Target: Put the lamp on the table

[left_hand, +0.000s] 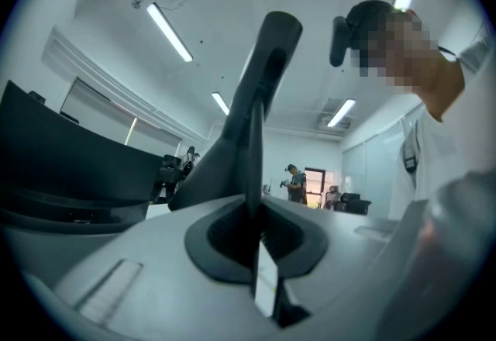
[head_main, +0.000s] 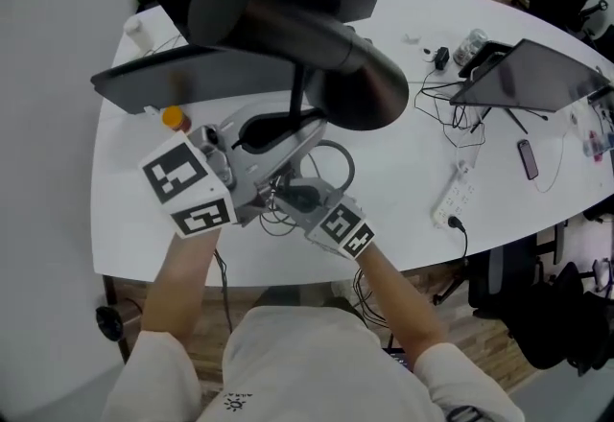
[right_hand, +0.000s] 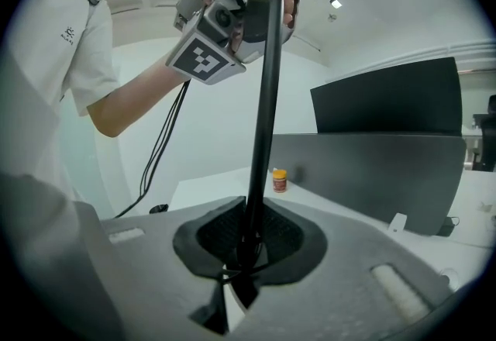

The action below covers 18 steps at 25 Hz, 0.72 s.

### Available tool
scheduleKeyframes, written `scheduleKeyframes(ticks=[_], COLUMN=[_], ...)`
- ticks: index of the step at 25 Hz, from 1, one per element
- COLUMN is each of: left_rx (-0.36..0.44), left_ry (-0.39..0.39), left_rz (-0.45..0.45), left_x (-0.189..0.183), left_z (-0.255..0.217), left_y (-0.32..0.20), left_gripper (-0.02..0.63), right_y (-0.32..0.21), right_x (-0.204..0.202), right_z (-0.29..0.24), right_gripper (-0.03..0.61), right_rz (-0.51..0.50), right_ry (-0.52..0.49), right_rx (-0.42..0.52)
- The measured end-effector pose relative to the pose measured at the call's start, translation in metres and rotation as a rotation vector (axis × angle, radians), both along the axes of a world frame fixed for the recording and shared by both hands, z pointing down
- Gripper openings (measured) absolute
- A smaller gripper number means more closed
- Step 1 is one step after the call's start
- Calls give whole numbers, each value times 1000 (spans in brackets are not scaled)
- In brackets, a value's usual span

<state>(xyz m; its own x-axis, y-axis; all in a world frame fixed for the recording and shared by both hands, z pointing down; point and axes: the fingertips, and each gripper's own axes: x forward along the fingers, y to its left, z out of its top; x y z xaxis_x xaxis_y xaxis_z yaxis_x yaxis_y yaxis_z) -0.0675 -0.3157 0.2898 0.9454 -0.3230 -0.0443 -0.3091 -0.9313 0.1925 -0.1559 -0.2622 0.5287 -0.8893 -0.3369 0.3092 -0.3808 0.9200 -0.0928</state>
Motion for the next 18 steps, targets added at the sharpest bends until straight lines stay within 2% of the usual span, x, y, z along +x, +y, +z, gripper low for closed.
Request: scheduleKeyframes(ticks=[6,13,18], left_rx=[60,54,28], left_ry=[-25,-23,-40], left_rz=[74,137,220], left_x=[-8,-15,-15], left_z=[27,61,87], left_y=[-33,-74,-97], left_gripper=[6,11,11], right_y=[-56,-109,-136], right_x=[-16,-25,-28], right_z=[29,62,88], right_gripper=[46,46,46], right_rz=[101,196,253], right_ry=[22,28,48], right_rx=[14,6,-6])
